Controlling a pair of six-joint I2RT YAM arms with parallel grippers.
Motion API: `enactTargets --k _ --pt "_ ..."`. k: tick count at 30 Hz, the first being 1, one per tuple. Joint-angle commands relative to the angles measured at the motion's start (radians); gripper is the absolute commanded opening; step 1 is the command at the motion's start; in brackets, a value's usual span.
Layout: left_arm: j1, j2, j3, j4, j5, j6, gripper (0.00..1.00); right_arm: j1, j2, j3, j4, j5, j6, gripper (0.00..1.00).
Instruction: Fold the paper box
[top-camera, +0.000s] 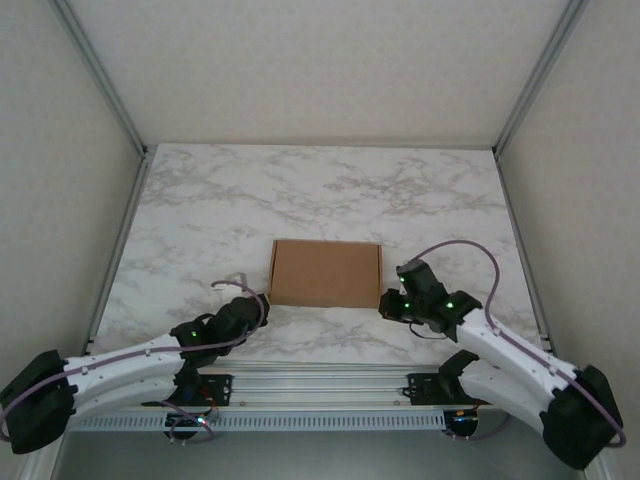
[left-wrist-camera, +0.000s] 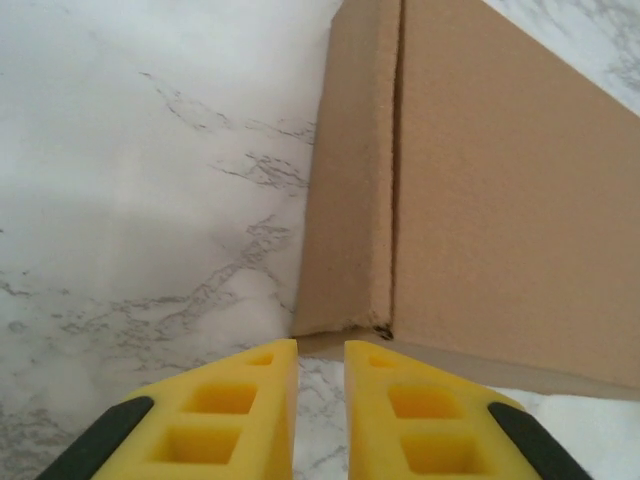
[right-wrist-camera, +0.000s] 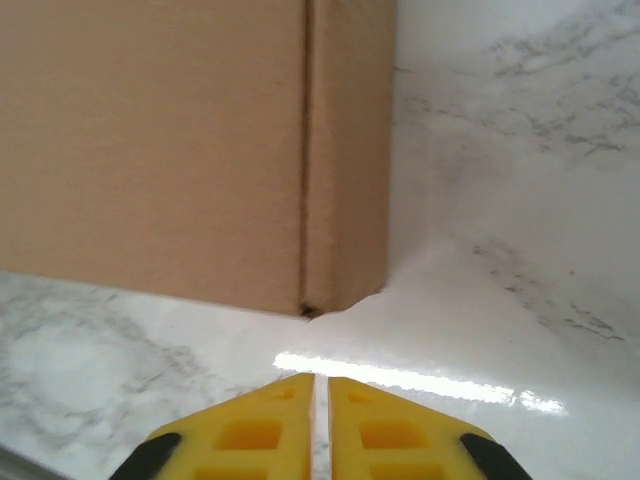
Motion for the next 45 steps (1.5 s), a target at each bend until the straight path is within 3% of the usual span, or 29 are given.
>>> enactTargets --k 1,3,8,12,15,21,26,31,38,41,43,45 --pt "0.035 0.063 0.038 0.047 0.011 0.068 0.20 -0.001 0.091 0.074 0.000 0.052 -0.015 0.32" --pt "0.036 0.059 0.079 0.019 0.045 0.114 0.23 -0.003 0.111 0.099 -0.013 0.051 -0.029 0.40" --pt "0.062 -0.044 0.136 -0.104 0.030 0.166 0.30 -0.017 0.086 0.141 -0.072 0.056 -0.059 0.42" --pt "0.161 -0.046 0.161 -0.093 0.136 0.194 0.47 -0.054 0.099 0.156 -0.060 0.024 -0.074 0.50" --pt "0.244 0.025 0.161 0.002 0.238 0.217 0.54 -0.095 0.166 0.173 -0.027 -0.013 -0.076 0.53" --pt "0.296 0.262 0.190 0.162 0.325 0.250 0.53 -0.155 0.326 0.194 0.079 -0.114 -0.087 0.46" --pt "0.334 0.394 0.189 0.291 0.387 0.228 0.48 -0.161 0.426 0.228 0.137 -0.123 -0.089 0.36" --pt "0.388 0.517 0.260 0.294 0.390 0.239 0.42 -0.183 0.551 0.294 0.159 -0.116 -0.093 0.29" --pt "0.466 0.655 0.375 0.291 0.401 0.266 0.37 -0.227 0.675 0.399 0.167 -0.130 -0.100 0.30" --pt "0.471 0.661 0.399 0.279 0.384 0.282 0.40 -0.233 0.688 0.424 0.157 -0.121 -0.107 0.32" --pt "0.471 0.661 0.411 0.275 0.384 0.290 0.42 -0.234 0.688 0.433 0.150 -0.114 -0.112 0.35" --pt "0.472 0.650 0.425 0.259 0.383 0.302 0.47 -0.235 0.679 0.441 0.140 -0.111 -0.116 0.45"
